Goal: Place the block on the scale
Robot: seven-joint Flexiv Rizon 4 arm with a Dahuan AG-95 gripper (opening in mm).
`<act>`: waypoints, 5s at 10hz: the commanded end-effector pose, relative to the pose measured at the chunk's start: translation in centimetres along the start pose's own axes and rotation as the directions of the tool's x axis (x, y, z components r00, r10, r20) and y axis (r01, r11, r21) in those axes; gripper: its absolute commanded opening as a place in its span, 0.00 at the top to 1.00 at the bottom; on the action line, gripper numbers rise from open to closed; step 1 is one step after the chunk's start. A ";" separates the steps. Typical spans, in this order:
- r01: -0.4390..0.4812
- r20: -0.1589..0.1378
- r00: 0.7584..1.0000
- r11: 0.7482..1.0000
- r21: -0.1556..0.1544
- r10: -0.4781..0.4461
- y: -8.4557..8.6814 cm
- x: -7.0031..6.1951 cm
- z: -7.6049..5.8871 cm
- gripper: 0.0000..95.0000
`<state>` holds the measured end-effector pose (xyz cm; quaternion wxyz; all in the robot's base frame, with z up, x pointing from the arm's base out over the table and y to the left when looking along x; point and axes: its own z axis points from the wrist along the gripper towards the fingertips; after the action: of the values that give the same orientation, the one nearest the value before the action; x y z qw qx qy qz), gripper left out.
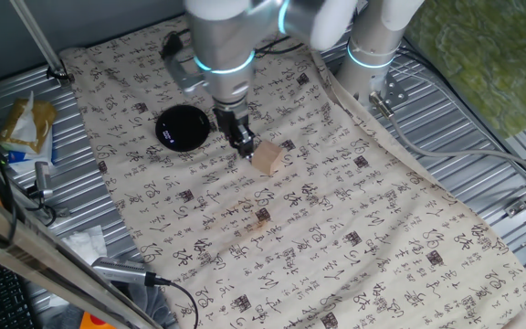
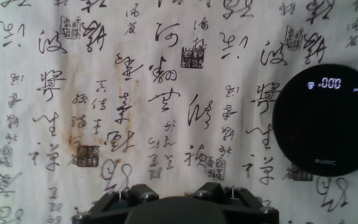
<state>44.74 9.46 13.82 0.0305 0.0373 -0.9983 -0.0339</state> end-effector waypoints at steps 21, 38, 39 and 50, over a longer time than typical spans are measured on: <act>-0.037 -0.176 0.984 0.996 -0.078 0.023 2.2 0.7 4.9 0.20; 0.228 -0.391 0.906 0.965 0.132 -0.160 1.9 3.4 7.8 0.20; 0.231 -0.393 0.905 0.964 0.130 -0.164 1.9 3.5 7.9 0.20; 0.336 -0.448 0.866 0.922 0.193 -0.222 1.9 4.4 8.8 0.20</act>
<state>39.67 11.49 5.47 0.2312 0.1930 -0.9479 0.1035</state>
